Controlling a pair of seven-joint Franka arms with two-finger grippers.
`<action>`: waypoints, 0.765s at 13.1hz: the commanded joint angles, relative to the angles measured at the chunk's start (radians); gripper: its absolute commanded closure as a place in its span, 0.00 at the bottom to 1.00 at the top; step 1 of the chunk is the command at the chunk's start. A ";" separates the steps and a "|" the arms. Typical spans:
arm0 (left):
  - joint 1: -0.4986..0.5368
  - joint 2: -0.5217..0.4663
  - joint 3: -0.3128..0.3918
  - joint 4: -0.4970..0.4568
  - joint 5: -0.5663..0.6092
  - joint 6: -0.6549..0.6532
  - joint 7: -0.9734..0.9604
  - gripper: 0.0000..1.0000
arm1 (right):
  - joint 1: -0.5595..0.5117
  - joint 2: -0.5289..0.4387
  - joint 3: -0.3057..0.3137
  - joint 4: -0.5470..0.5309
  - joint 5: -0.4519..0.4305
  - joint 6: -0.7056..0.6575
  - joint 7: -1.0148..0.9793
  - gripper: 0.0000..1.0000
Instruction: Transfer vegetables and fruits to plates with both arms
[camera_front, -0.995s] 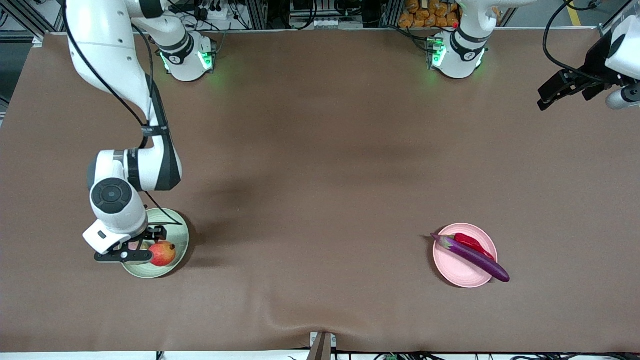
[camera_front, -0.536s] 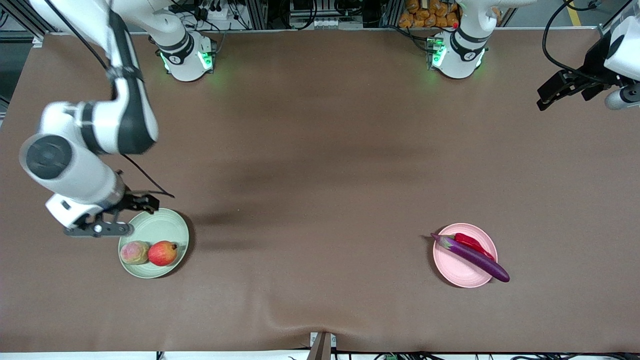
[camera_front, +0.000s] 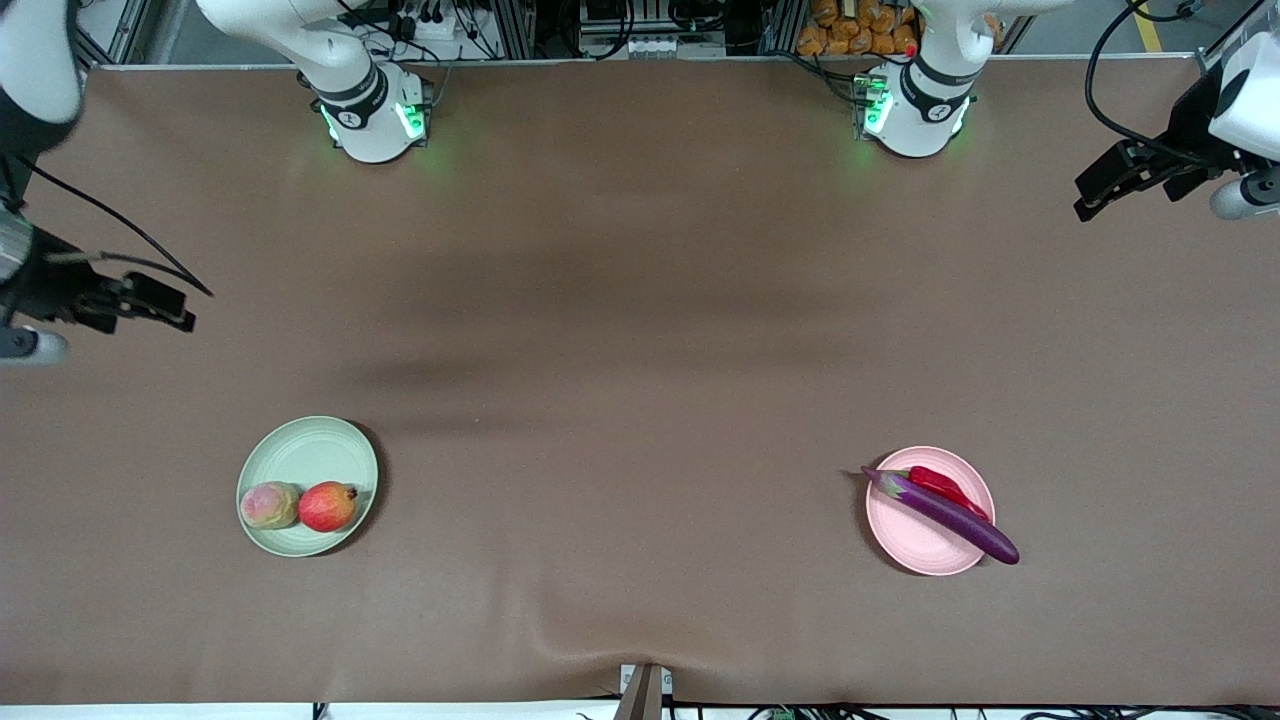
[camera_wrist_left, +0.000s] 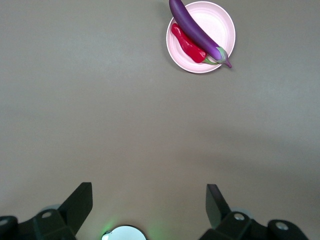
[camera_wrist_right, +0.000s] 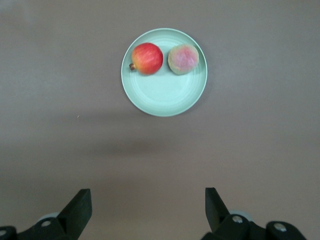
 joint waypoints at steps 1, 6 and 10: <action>0.001 -0.025 0.003 -0.013 -0.002 -0.004 0.022 0.00 | -0.207 -0.049 0.210 0.019 -0.044 -0.080 -0.005 0.00; 0.002 -0.023 0.009 -0.007 -0.001 -0.004 0.022 0.00 | -0.390 -0.075 0.412 0.067 -0.078 -0.185 0.009 0.00; 0.001 -0.015 0.006 0.013 0.012 -0.004 0.018 0.00 | -0.389 -0.075 0.418 0.067 -0.072 -0.188 0.012 0.00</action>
